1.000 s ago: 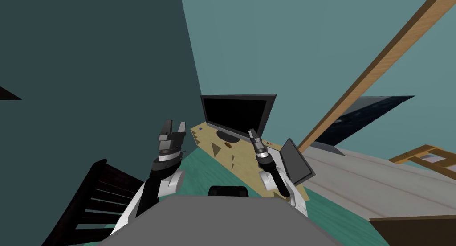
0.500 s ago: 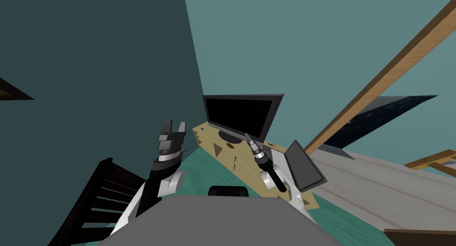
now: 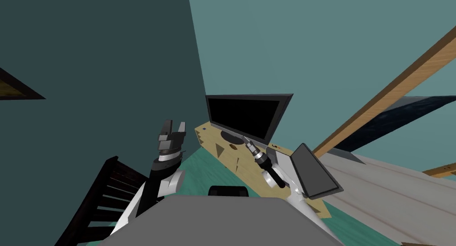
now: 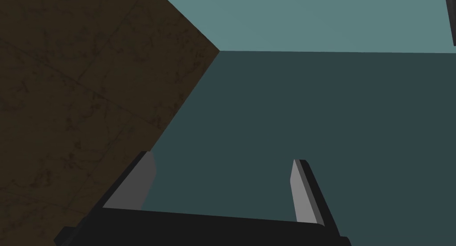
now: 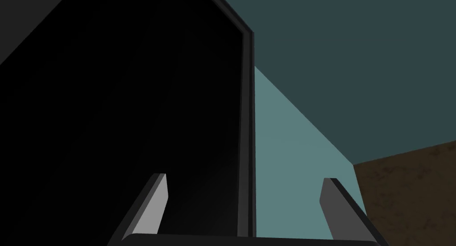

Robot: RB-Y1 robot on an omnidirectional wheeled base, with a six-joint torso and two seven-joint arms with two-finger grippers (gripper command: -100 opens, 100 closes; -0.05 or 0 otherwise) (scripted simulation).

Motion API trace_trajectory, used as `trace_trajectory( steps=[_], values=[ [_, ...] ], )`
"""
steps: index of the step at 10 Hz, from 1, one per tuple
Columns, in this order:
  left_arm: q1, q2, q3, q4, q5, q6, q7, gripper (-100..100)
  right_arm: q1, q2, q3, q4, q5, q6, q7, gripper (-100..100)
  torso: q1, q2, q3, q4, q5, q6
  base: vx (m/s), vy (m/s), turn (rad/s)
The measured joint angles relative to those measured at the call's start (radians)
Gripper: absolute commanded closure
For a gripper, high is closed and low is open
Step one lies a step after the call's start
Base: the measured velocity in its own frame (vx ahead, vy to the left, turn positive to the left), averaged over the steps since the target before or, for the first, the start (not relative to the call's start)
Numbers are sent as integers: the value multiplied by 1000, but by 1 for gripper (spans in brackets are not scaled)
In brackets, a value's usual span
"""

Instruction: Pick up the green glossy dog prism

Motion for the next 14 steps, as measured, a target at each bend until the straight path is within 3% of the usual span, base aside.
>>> trace_trajectory(
  steps=[3, 14],
  values=[
    [0, 0, 0, 0, 0, 0, 0, 0, -48, -54, 28, 101, 59, -11, 3, -100, 1, 0, 0, 0, 0, 0, 30, 53, 54],
    [0, 0, 0, 0, 0, 0, 0, 0, -161, -242, 123, 379, 260, 4, 10, -100, 1, 1, 0, 0, 0, 0, 28, 70, 79]
  ],
)
